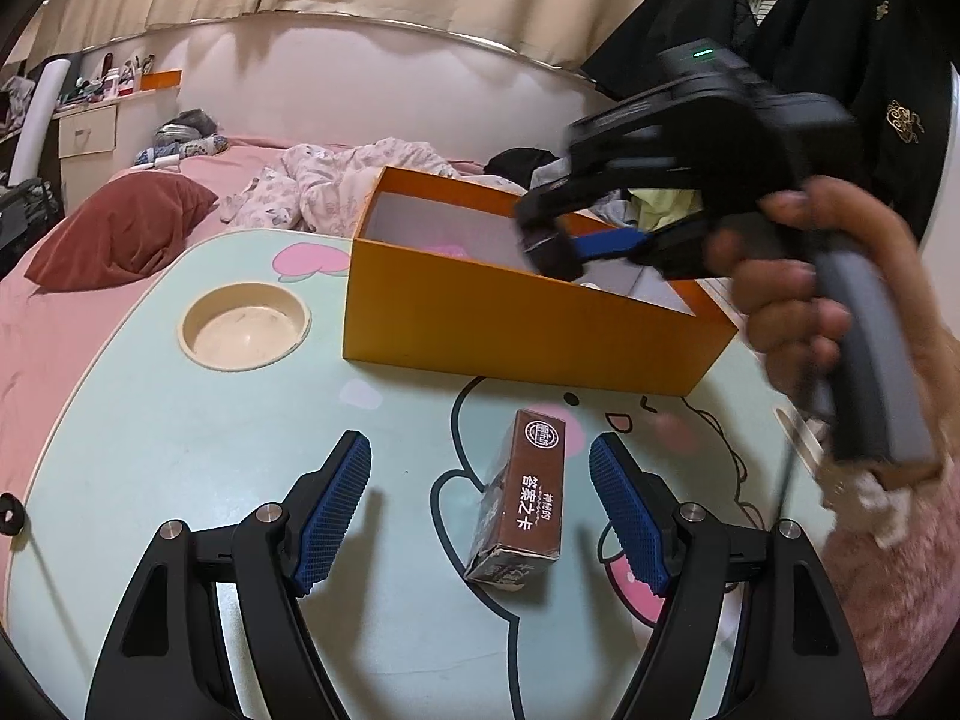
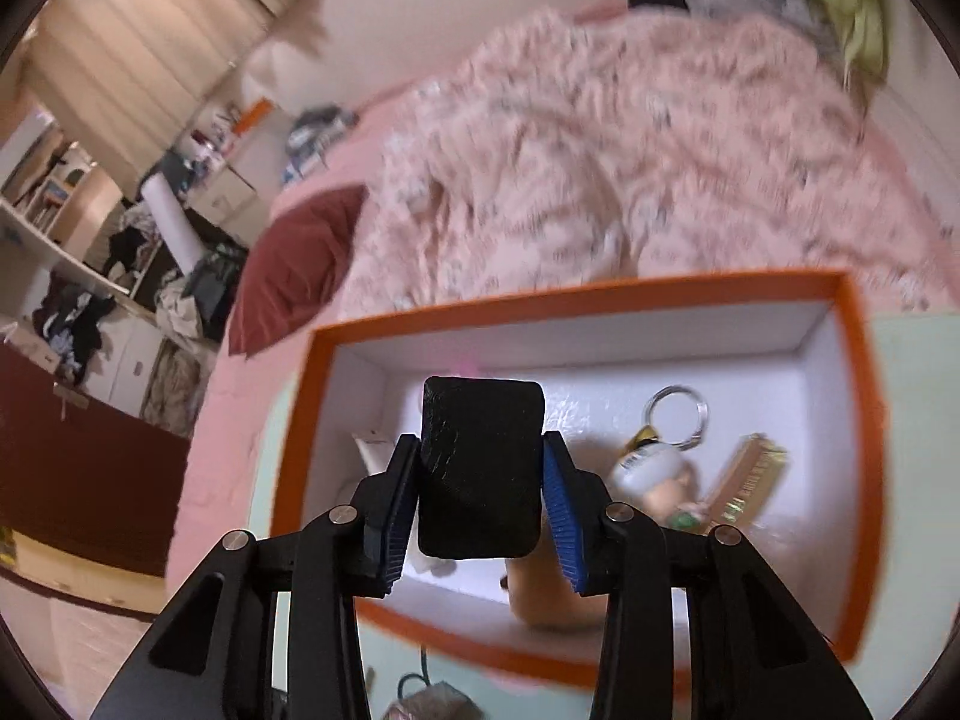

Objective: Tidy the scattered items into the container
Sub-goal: 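Carry the black pouch out and lower it onto the table, open right gripper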

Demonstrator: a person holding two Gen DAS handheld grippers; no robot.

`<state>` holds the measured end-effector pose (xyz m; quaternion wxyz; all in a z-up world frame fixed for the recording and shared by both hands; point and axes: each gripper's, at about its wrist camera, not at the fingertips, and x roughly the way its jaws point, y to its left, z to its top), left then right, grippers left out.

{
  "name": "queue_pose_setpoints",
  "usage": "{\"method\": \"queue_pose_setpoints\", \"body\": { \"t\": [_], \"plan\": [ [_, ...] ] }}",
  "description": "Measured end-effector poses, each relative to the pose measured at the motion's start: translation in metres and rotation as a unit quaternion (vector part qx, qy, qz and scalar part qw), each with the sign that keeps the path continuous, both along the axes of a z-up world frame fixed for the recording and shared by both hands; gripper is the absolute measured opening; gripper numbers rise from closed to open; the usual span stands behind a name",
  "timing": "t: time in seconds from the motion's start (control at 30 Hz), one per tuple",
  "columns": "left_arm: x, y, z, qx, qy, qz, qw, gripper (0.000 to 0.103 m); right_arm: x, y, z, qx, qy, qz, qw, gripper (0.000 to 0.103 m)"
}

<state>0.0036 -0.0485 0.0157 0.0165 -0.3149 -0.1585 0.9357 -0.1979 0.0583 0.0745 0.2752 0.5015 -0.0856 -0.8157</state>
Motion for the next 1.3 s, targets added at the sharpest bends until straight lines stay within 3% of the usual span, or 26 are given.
{"method": "queue_pose_setpoints", "body": {
  "t": [0.23, 0.47, 0.63, 0.8, 0.87, 0.97, 1.0, 1.17, 1.3],
  "plan": [
    [-0.002, 0.000, -0.002, 0.000, -0.009, 0.004, 0.9999, 0.076, 0.072, 0.031, 0.028, 0.010, 0.099, 0.037, 0.994, 0.038],
    [-0.003, -0.001, -0.003, 0.000, -0.012, 0.006, 0.9999, 0.076, 0.124, 0.060, -0.007, 0.078, 0.093, 0.068, 0.990, 0.039],
    [-0.003, -0.001, -0.004, -0.002, -0.013, 0.005, 0.9999, 0.076, 0.134, 0.071, -0.046, 0.124, 0.064, 0.070, 0.988, 0.039],
    [-0.002, -0.001, -0.004, -0.002, -0.013, 0.006, 0.9999, 0.076, 0.141, 0.070, -0.055, 0.142, 0.076, 0.063, 0.985, 0.038],
    [-0.002, 0.000, -0.004, -0.003, -0.013, 0.006, 0.9999, 0.076, 0.143, 0.070, -0.055, 0.142, 0.079, 0.062, 0.985, 0.040],
    [-0.002, 0.000, -0.003, -0.003, -0.014, 0.006, 0.9999, 0.076, 0.147, 0.074, -0.051, 0.118, 0.089, 0.062, 0.987, 0.062],
    [-0.002, -0.001, -0.003, -0.003, -0.014, 0.006, 0.9999, 0.076, 0.148, 0.076, -0.049, 0.112, 0.095, 0.058, 0.987, 0.064],
    [-0.002, -0.001, -0.004, -0.004, -0.017, 0.006, 0.9998, 0.076, 0.146, 0.081, -0.037, 0.103, 0.116, 0.039, 0.987, 0.064],
    [-0.002, -0.002, -0.004, -0.003, -0.017, 0.007, 0.9998, 0.076, 0.135, 0.096, -0.036, 0.067, 0.110, 0.007, 0.992, 0.064]
  ]
}}
